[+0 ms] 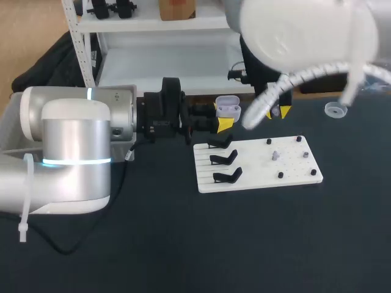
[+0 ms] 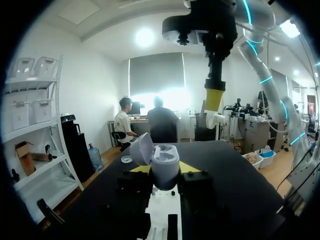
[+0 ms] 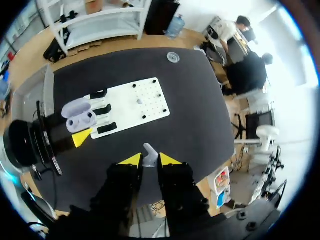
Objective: Pick up each earbud case from the left stands, insert the matching earbuds, close the lid, and place the case in the box.
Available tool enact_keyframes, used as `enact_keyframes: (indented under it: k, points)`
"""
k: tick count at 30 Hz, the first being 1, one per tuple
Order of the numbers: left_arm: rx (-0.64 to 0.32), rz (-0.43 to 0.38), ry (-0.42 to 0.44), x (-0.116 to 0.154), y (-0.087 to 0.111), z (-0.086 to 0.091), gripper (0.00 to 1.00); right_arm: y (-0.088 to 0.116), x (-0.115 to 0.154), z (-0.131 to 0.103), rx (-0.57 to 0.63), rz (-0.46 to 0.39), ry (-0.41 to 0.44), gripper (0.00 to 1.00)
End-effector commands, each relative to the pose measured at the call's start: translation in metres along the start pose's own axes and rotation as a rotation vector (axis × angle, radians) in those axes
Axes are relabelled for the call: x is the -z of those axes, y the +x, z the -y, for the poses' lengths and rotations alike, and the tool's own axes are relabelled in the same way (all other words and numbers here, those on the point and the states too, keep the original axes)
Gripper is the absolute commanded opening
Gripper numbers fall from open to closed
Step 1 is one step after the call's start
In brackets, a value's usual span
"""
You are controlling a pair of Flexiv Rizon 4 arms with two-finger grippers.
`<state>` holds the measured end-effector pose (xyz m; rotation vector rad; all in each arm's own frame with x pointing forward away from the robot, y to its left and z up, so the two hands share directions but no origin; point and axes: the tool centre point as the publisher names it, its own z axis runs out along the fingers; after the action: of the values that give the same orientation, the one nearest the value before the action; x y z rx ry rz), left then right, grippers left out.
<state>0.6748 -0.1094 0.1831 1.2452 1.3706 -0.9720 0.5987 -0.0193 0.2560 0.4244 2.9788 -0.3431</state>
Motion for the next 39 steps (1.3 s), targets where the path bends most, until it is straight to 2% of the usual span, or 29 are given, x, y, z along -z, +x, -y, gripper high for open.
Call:
enact_keyframes:
  k: [1, 9, 10, 13, 18, 22, 29, 39]
  points:
    - [-0.001, 0.004, -0.005, 0.0, 0.001, 0.001, 0.0, -0.006, 0.004, -0.006, -0.098, -0.163, 0.032, 0.0]
    - [-0.001, 0.004, -0.005, 0.0, 0.001, 0.001, 0.0, -0.006, 0.004, -0.006, -0.098, -0.163, 0.032, 0.0]
    - [-0.001, 0.004, -0.005, 0.0, 0.001, 0.001, 0.0, -0.005, 0.006, -0.013, -0.119, -0.186, -0.02, 0.0]
    - [-0.001, 0.004, -0.005, 0.0, 0.001, 0.001, 0.0, -0.008, 0.011, -0.032, -0.157, -0.177, -0.051, 0.0]
    - [-0.001, 0.004, -0.005, 0.0, 0.001, 0.001, 0.0, -0.017, 0.013, -0.057, -0.161, -0.15, -0.082, 0.0]
    - [-0.001, 0.004, -0.005, 0.0, 0.001, 0.001, 0.0, -0.023, 0.016, -0.068, -0.137, -0.137, -0.09, 0.0]
    - [-0.001, 0.004, -0.005, 0.0, 0.001, 0.001, 0.0, -0.029, 0.018, -0.082, -0.069, -0.106, -0.06, 0.0]
    - [-0.001, 0.004, -0.005, 0.0, 0.001, 0.001, 0.0, -0.031, 0.012, -0.084, -0.025, -0.094, -0.029, 0.0]
